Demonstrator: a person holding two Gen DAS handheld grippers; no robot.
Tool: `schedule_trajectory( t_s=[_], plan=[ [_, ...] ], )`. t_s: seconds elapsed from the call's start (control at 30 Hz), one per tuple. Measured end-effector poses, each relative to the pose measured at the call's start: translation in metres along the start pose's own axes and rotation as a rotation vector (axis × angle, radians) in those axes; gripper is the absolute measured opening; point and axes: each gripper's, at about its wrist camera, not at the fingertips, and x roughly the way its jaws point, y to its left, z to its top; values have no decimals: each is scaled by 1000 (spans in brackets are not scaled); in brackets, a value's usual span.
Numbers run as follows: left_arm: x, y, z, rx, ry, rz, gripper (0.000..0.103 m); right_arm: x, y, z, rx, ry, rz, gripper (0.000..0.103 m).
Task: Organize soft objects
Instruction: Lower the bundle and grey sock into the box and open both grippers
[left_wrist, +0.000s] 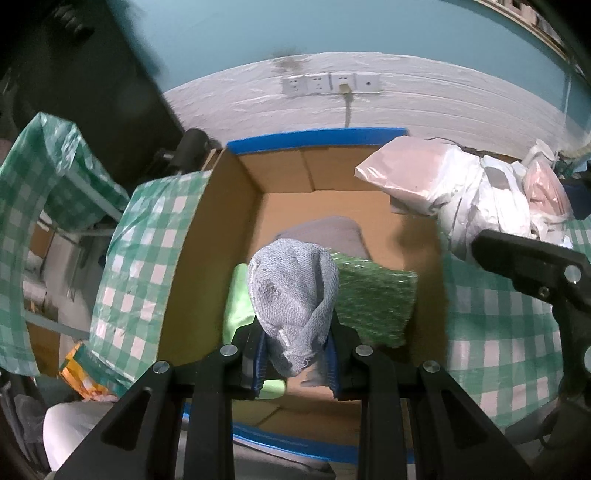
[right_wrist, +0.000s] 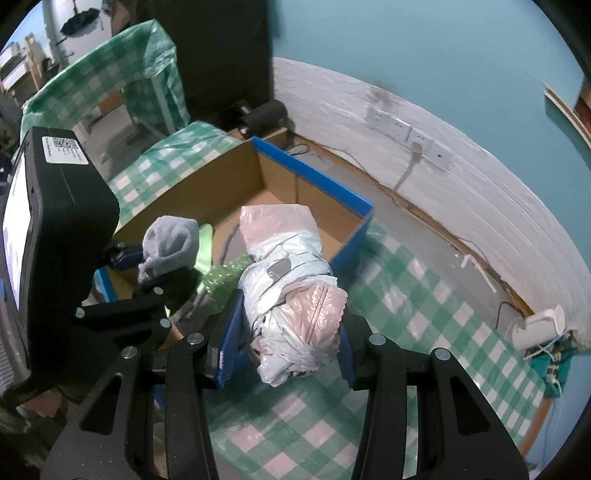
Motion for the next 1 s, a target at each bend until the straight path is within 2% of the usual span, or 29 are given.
schedule_trajectory(
  t_s=[0.47,0.67,0.73,0.77,0.8,0.87,1.0],
  plan=[
    [33,37,-11,-67,73,37,26,52,28,21,-26,70,36,45],
    [38,39,-12,-59,86,81,37,67,29,21,-4,86,52,50],
    [38,39,-12,-47,87,102,50,67,28,21,3,82,34,65],
    [38,38,-12,-45,88,108,57,66,29,21,0,73,18,68],
    [38,38,-12,-42,85,115,60,65,29,21,-7,70,6,71],
    [37,39,-12,-39,75,125,61,64,27,21,-16,72,0,72],
    [31,36,-9,-25,56,135,69,57,24,19,-20,63,-6,72]
  ],
)
